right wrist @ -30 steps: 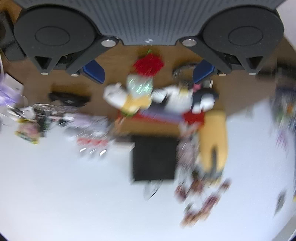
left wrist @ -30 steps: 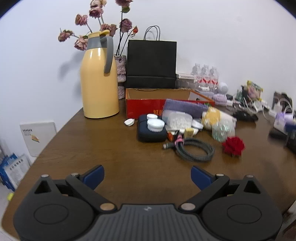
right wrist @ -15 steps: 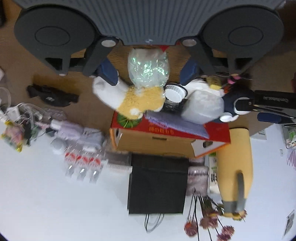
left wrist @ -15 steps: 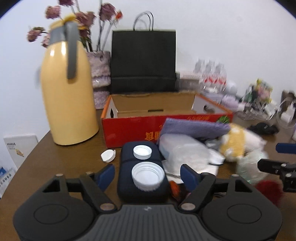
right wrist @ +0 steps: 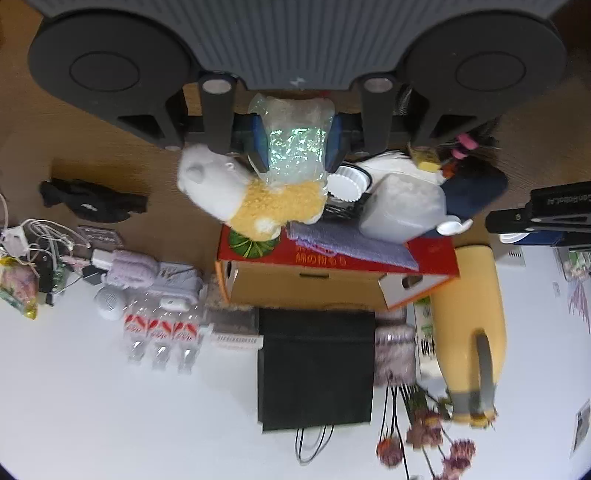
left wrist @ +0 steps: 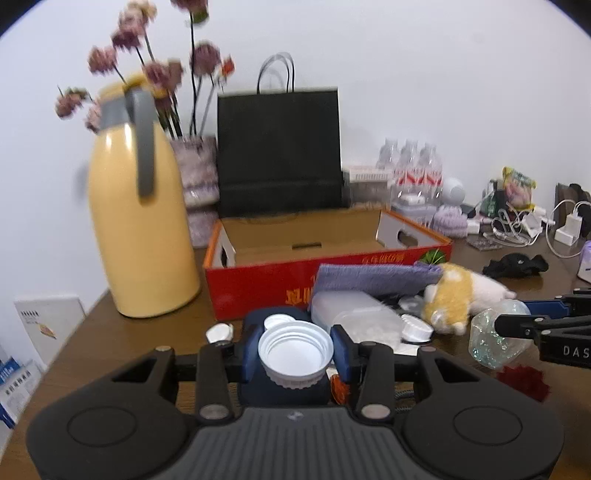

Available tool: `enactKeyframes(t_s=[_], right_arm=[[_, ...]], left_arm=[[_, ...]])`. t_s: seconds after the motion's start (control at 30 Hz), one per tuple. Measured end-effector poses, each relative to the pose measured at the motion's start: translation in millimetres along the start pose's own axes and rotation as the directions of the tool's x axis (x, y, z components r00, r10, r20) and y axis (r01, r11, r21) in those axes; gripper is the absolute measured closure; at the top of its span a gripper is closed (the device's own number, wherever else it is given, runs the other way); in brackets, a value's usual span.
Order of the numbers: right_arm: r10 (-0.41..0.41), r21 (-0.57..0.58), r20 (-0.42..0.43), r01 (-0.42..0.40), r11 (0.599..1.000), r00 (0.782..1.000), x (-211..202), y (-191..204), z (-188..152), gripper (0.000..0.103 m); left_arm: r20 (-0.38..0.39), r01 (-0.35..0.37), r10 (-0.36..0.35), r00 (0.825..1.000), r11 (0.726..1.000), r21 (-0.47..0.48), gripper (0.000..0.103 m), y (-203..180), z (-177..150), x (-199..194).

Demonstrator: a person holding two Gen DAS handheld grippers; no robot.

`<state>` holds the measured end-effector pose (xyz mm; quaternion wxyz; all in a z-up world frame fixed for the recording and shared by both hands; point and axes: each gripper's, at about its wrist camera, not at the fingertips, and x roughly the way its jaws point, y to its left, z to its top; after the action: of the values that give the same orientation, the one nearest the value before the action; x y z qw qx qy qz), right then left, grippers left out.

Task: Organize objects
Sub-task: 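Grasp the white bottle cap with the left gripper while the right gripper grasps the clear glittery bag, then carry the cap and bag into the cardboard box while both grippers open to release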

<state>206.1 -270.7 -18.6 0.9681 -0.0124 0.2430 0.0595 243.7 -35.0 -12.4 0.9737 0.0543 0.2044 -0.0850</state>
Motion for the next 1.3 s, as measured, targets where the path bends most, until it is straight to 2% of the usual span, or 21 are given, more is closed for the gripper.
enactKeyframes(t_s=[0.1,0.13,0.23,0.4,0.57,0.7,0.87,1.0,1.17,1.3], right_arm=[[0.035,0.063,0.026,-0.037,0.997,0.999,-31,-3,-5,0.071],[0.055,0.094,0.043,-0.059,0.994,0.998,-45,-3,-8,0.071],[0.065,0.108,0.094,-0.075,0.991,0.993,-98,7,-18,0.071],[0.117,0.094,0.176,-0.135,0.986,0.977,-185,23,-46,0.070],[0.121,0.065,0.144,-0.131,0.989,0.982,-199,32,-60,0.070],[0.134,0.040,0.166,-0.143,0.989,0.977,-202,36,-57,0.070],[0.113,0.052,0.151,-0.122,0.991,0.982,-190,28,-53,0.070],[0.090,0.014,0.180,-0.094,0.996,0.980,-173,14,-23,0.070],[0.120,-0.110,0.235,-0.096,0.989,0.965,-126,-6,64,0.070],[0.193,-0.126,0.148,-0.175,0.976,0.970,-40,-23,150,0.070]], left_arm=[[0.017,-0.078,0.078,0.997,0.997,0.029,0.064,-8,-6,-29],[0.019,-0.077,0.077,0.997,0.997,0.012,0.064,-7,-10,-43],[0.006,0.009,-0.009,1.000,0.997,-0.077,0.064,1,-18,-85],[0.062,0.051,-0.042,0.997,0.988,-0.146,0.064,4,-39,-168],[0.061,0.048,-0.039,0.997,0.986,-0.159,0.064,-4,-50,-201],[0.096,0.033,-0.019,0.995,0.989,-0.142,0.064,-10,-48,-213],[0.073,0.031,-0.021,0.997,0.989,-0.144,0.064,-3,-37,-190],[0.117,0.043,-0.023,0.993,0.985,-0.169,0.064,16,4,-157],[0.129,0.121,-0.104,0.986,0.983,-0.138,0.064,43,93,-81],[0.045,0.075,-0.069,0.997,0.985,-0.153,0.064,52,154,24]])
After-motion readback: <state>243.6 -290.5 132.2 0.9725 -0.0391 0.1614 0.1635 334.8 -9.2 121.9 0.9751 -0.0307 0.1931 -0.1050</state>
